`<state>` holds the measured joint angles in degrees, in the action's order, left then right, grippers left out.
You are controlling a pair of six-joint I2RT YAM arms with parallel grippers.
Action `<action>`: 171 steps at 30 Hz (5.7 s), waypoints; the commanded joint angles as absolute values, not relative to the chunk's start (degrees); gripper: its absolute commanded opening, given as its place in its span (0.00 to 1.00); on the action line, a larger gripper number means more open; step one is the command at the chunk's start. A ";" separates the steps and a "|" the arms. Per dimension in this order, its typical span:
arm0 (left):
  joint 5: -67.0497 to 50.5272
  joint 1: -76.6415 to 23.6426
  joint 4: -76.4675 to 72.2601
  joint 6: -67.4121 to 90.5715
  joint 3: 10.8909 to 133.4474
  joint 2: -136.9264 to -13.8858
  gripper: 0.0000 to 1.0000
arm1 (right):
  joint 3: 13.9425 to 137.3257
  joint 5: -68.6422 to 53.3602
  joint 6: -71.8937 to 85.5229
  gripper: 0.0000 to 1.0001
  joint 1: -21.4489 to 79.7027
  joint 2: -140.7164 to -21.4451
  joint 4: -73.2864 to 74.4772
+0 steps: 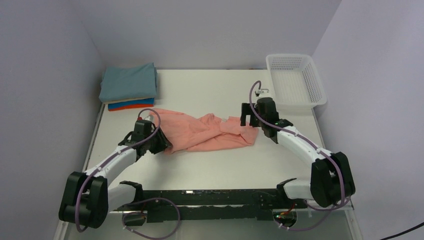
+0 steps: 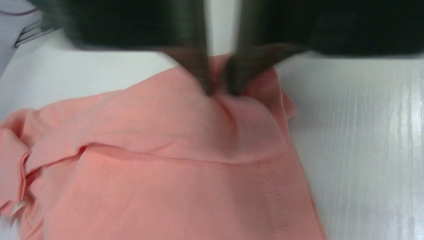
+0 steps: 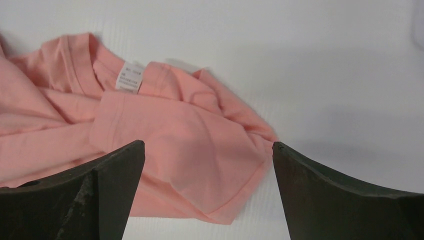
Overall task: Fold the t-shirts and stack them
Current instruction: Flatten out the tshirt
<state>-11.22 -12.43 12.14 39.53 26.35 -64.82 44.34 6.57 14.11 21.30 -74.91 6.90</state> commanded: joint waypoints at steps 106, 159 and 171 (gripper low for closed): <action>-9.23 -11.60 13.49 33.51 52.65 -84.05 0.99 | 53.13 -2.55 23.45 1.00 17.73 -81.22 6.28; -0.31 -8.97 20.27 33.22 54.31 -95.76 0.99 | 92.94 27.96 -11.61 0.45 24.16 -122.55 -8.79; -0.18 -8.85 21.26 33.32 55.94 -92.42 0.99 | 83.05 10.42 5.25 1.00 20.33 -109.28 -0.66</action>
